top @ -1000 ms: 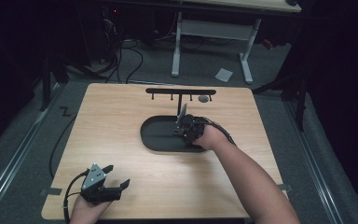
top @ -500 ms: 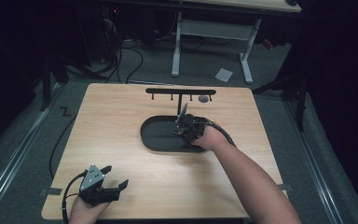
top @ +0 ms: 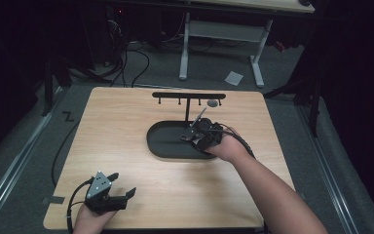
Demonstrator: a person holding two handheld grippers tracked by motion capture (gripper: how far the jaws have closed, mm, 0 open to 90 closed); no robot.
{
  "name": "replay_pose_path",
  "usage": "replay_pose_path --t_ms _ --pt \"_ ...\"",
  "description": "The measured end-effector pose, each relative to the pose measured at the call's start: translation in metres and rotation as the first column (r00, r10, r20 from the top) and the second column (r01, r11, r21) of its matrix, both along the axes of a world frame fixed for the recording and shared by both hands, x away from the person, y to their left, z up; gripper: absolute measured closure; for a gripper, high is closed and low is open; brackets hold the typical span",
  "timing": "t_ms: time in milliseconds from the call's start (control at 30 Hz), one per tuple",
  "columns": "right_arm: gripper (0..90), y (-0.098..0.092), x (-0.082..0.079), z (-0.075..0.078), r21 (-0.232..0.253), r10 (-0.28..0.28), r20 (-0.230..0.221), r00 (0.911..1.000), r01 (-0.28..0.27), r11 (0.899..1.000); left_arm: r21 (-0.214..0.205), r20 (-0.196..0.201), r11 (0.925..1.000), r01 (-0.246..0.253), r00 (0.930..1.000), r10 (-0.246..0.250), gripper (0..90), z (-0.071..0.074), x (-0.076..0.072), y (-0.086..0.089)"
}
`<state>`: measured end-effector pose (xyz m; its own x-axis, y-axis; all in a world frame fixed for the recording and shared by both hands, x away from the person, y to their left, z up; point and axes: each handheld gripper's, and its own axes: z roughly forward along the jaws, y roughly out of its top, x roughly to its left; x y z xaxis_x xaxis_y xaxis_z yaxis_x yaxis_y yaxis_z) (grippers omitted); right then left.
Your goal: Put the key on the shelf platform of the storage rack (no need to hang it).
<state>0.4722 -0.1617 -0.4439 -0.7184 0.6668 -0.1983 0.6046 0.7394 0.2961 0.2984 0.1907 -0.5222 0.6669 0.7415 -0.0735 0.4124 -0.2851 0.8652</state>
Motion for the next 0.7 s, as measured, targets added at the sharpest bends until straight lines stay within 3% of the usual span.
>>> replay_pose_path --t_ms 167,367,467,700 --pt "34.6 -0.015 -0.015 0.006 0.093 -0.043 0.041 0.9982 0.039 0.995 0.002 -0.002 1.0 0.0 1.0 0.0 15.5 0.0 0.0 -0.001" --pt "34.6 -0.028 -0.037 0.001 0.146 -0.07 0.078 0.9945 0.058 0.988 0.011 -0.005 0.9999 0.004 1.0 -0.004 15.5 -0.001 0.0 -0.002" --pt "37.7 -0.036 -0.05 -0.003 0.158 -0.066 0.141 0.9878 0.043 0.986 0.013 -0.004 0.9999 0.002 1.0 -0.002 15.6 -0.001 0.0 -0.003" --pt "37.1 -0.055 -0.069 -0.014 0.227 -0.107 0.159 0.9815 0.069 0.971 0.022 -0.006 0.9998 0.003 1.0 -0.003 15.6 -0.002 0.0 -0.004"
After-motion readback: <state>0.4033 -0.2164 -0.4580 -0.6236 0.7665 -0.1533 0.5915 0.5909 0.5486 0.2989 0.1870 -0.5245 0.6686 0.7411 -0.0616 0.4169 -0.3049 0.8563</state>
